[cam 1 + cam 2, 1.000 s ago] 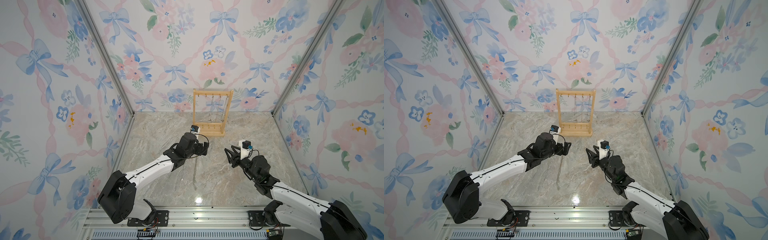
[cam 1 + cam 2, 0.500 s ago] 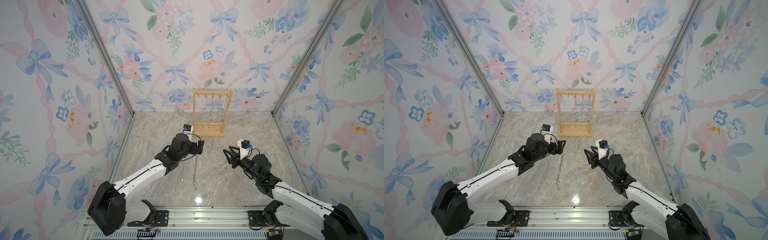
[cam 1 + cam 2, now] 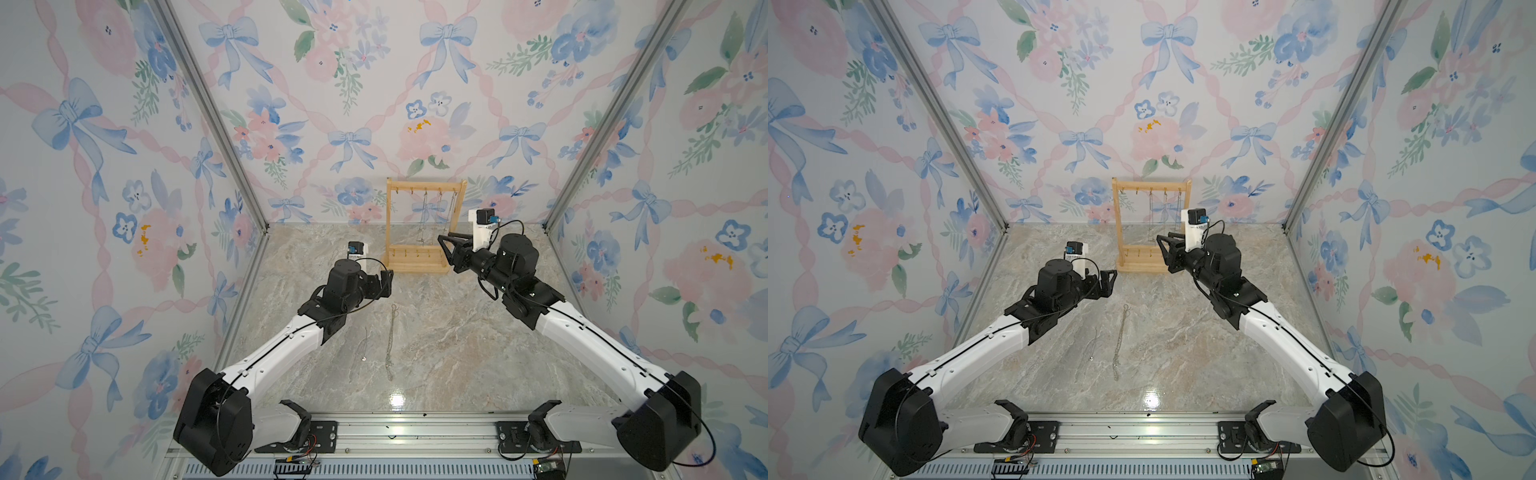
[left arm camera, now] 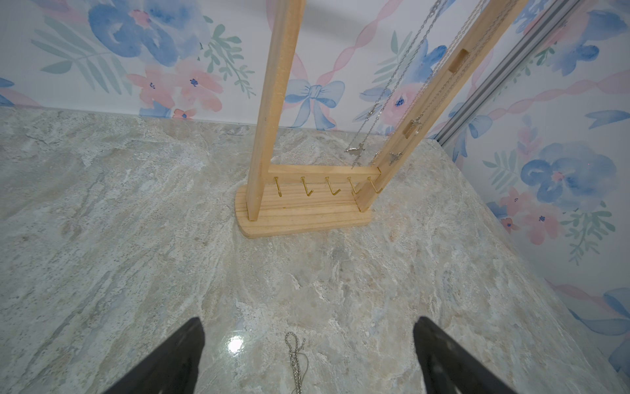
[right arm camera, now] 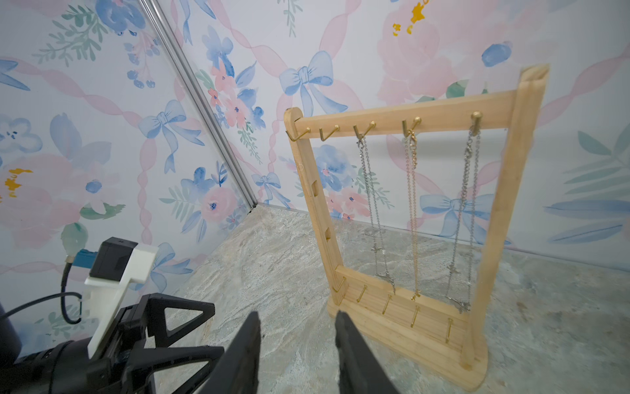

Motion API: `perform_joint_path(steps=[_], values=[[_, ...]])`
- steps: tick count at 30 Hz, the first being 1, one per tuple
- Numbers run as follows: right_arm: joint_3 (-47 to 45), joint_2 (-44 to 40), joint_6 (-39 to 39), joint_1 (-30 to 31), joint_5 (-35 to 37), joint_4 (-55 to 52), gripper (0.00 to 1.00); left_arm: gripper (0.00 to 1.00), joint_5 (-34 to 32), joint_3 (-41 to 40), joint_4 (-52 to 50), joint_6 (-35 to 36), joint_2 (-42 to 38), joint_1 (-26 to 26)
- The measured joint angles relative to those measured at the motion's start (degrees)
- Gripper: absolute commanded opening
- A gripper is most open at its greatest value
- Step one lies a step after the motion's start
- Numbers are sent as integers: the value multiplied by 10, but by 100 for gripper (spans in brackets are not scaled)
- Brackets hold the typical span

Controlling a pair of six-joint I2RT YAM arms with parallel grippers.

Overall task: Take the necklace off the jewelry display stand
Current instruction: Take off the necklace from the stand.

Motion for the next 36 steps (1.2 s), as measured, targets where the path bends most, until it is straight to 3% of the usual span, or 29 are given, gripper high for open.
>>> perform_joint_path(steps=[9, 16, 36], values=[[198, 167, 21, -29, -35, -84, 31, 98, 39, 0, 0, -20, 12, 16], [280, 259, 35, -49, -54, -108, 28, 98, 52, 0, 0, -25, 13, 26], [373, 322, 38, -49, -64, -141, 32, 98, 63, 0, 0, -31, 13, 27]])
